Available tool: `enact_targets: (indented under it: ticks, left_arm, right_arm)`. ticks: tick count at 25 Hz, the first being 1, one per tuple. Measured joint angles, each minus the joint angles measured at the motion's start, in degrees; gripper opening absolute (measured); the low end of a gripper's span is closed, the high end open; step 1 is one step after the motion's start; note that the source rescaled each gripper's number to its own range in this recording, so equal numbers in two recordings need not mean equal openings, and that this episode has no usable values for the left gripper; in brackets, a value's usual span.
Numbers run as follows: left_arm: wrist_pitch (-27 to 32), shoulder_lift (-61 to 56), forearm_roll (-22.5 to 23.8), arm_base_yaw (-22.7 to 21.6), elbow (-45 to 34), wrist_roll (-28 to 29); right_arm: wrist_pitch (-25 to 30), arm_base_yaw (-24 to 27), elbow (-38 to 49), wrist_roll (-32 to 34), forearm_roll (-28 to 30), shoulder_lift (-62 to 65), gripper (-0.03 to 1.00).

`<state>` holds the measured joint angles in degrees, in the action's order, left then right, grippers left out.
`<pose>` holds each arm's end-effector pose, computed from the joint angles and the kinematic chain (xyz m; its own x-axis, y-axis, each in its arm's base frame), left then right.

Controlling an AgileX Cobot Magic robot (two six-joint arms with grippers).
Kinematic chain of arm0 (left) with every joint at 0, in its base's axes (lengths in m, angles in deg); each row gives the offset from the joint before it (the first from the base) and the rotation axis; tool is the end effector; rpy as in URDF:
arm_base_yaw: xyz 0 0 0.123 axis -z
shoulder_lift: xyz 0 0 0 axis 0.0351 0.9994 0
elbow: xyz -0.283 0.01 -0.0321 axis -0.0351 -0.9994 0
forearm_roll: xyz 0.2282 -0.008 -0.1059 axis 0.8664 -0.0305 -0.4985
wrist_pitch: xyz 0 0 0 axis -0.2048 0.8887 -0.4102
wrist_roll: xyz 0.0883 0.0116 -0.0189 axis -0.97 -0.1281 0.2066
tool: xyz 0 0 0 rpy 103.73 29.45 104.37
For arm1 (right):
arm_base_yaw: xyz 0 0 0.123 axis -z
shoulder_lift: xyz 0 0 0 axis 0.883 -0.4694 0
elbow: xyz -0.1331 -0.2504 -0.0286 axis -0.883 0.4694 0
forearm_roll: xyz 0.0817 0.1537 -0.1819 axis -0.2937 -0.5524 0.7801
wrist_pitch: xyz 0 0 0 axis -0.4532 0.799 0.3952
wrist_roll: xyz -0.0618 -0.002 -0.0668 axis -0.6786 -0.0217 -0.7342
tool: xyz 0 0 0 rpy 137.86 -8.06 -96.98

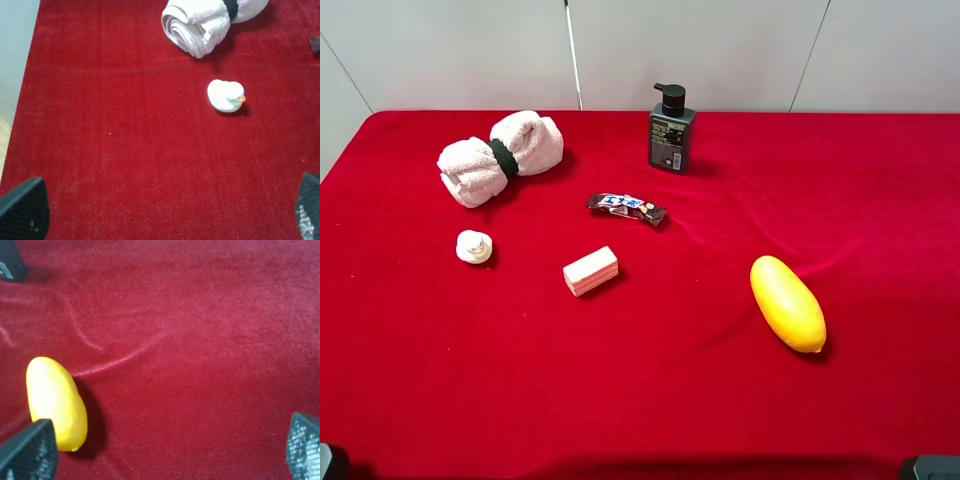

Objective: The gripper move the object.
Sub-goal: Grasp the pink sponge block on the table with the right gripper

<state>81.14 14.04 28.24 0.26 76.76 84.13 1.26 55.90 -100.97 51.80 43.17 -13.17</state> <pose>-0.0036 0.0002 0.2717 -0.4730 0.0274 -0.8806 0.0439 0.9990 0.0075 -0.0177 -0.0079 0.2765 -0.5506 0.0800 -0.8309 0.0246 0.9965 0.0797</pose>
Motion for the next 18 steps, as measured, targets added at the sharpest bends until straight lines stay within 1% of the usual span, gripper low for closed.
enact_targets:
  ticks: [18]
  left_arm:
    - [0.0, 0.0, 0.0, 0.0, 0.0, 0.0]
  right_arm:
    - [0.0, 0.0, 0.0, 0.0, 0.0, 0.0, 1.0]
